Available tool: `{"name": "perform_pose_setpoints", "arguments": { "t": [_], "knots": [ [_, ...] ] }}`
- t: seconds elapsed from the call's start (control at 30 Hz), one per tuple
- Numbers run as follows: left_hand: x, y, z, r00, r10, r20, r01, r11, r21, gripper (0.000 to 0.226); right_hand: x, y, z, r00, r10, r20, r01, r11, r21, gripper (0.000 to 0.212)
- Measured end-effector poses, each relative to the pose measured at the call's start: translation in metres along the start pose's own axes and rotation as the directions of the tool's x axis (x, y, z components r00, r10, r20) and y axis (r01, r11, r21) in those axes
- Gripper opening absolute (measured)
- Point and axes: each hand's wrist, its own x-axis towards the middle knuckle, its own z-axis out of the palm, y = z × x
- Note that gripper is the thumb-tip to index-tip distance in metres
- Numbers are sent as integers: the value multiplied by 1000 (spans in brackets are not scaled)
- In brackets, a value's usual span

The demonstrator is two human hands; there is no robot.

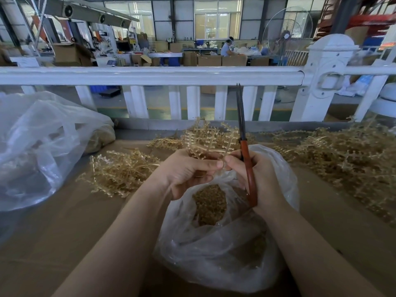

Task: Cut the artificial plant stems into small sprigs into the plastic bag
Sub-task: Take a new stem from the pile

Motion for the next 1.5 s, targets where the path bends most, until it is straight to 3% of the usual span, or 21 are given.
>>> {"name": "perform_pose_setpoints", "arguments": {
  "t": [0.37, 0.53, 0.63, 0.73, 0.87, 1.1, 1.23, 1.33, 1.5],
  "knots": [
    [0, -1, 6, 996, -87, -8, 88, 993, 75, 21, 3, 3, -1, 1000, -17, -16, 17, 999, -39, 5],
    [2, 2, 12, 996, -84, 9, 84, 996, -31, 8, 2, 3, -1, 997, -44, -58, 43, 999, -16, 19],
    [5, -3, 12, 989, -144, 17, 145, 987, -63, 13, 1, 5, -1, 993, -79, -90, 71, 994, -86, 29],
    [11, -14, 7, 988, -137, -72, 131, 988, -81, 10, 1, 8, -1, 991, -103, -88, 82, 973, -216, 27],
    [15, -20, -2, 980, -54, -193, 10, 974, -225, 16, 2, 16, 0, 991, -107, -75, 69, 914, -400, 16],
    [19, -27, -8, 968, 28, -251, -116, 931, -347, 28, 1, 23, -7, 989, -147, 21, 128, 772, -623, 44],
    [21, -29, -8, 960, 45, -277, -158, 902, -402, 14, 0, 24, -9, 988, -145, 57, 141, 679, -721, 59],
    [21, -30, -7, 957, 64, -284, -185, 887, -424, 4, -2, 22, -8, 968, -232, 91, 210, 561, -801, 64],
    [22, -29, -3, 940, 100, -325, -239, 874, -423, 8, -4, 20, -5, 976, -191, 105, 194, 540, -819, 75]
  ]
}}
